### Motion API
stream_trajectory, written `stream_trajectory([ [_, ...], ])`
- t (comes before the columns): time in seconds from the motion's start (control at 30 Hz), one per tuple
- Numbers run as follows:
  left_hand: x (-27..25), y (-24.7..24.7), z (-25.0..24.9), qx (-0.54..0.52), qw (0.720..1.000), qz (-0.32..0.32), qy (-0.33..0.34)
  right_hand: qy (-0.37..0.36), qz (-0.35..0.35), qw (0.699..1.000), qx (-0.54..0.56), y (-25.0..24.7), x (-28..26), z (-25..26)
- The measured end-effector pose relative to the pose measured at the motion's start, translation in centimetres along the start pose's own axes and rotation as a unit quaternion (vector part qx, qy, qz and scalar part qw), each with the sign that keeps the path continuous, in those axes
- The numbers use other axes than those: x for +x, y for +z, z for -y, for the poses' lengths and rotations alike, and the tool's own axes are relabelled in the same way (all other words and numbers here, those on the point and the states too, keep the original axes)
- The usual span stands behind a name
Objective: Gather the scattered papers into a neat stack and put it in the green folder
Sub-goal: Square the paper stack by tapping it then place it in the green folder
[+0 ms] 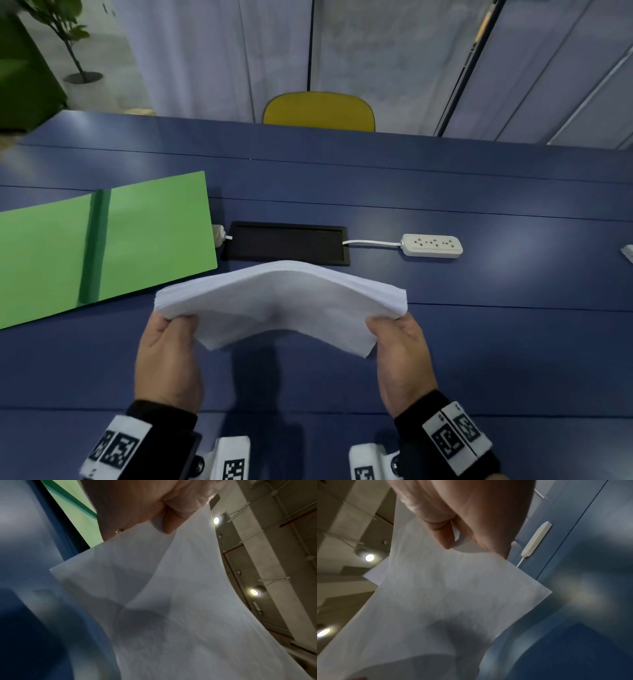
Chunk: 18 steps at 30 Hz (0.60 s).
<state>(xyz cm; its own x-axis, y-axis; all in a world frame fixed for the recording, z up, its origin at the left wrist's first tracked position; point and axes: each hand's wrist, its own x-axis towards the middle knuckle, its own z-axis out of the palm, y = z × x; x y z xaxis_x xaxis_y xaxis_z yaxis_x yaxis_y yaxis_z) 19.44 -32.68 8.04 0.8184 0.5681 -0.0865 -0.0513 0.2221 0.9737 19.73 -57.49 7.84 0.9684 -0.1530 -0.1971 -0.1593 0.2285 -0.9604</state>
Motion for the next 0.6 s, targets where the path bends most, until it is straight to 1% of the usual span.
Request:
stream_trajectory([
  [0.07,0.2,-0.3,0.4,0.009,1.0,0.003,-0.002,-0.004,0.003,1.0,-0.018,0.0,0.2,-0.3],
  [0.13,0.3,-0.6,1.3,0.031,0.999,0.012,-0.024,0.02,-0.002,0.999,-0.049,-0.1,0.4,-1.2],
  [0.17,0.3,-0.7,1.6,0.046,0.998,0.023,-0.026,0.027,-0.007,0.998,-0.065,-0.1,0.4,-1.3],
  [0.2,0.2,-0.8,1.7,0.062,0.997,0.031,-0.016,0.017,-0.009,0.997,-0.075,-0.2,0.4,-1.4],
  [0.23,0.2,-0.8,1.7,0.072,0.997,0.035,-0.001,-0.002,-0.01,0.997,-0.082,-0.2,0.5,-1.3],
  [0.33,0.3,-1.0,1.0,0.071,0.995,0.045,0.056,-0.095,-0.012,0.988,-0.124,-0.9,0.1,-1.0],
  [0.4,0.4,-1.3,0.5,0.089,0.989,0.057,0.1,-0.161,-0.011,0.969,-0.189,-1.1,-0.2,-1.0],
  [0.47,0.3,-1.7,0.4,0.121,0.98,0.081,0.133,-0.227,0.005,0.94,-0.255,-1.2,-0.5,-1.0],
  [0.5,0.2,-1.9,0.4,0.153,0.971,0.093,0.155,-0.252,0.011,0.927,-0.279,-1.4,-0.5,-0.9],
  [0.57,0.3,-2.3,0.4,0.237,0.94,0.113,0.218,-0.286,0.022,0.904,-0.316,-1.7,-0.4,-1.0],
  [0.6,0.4,-2.3,0.4,0.26,0.928,0.116,0.24,-0.299,0.027,0.895,-0.33,-1.8,-0.3,-1.1],
])
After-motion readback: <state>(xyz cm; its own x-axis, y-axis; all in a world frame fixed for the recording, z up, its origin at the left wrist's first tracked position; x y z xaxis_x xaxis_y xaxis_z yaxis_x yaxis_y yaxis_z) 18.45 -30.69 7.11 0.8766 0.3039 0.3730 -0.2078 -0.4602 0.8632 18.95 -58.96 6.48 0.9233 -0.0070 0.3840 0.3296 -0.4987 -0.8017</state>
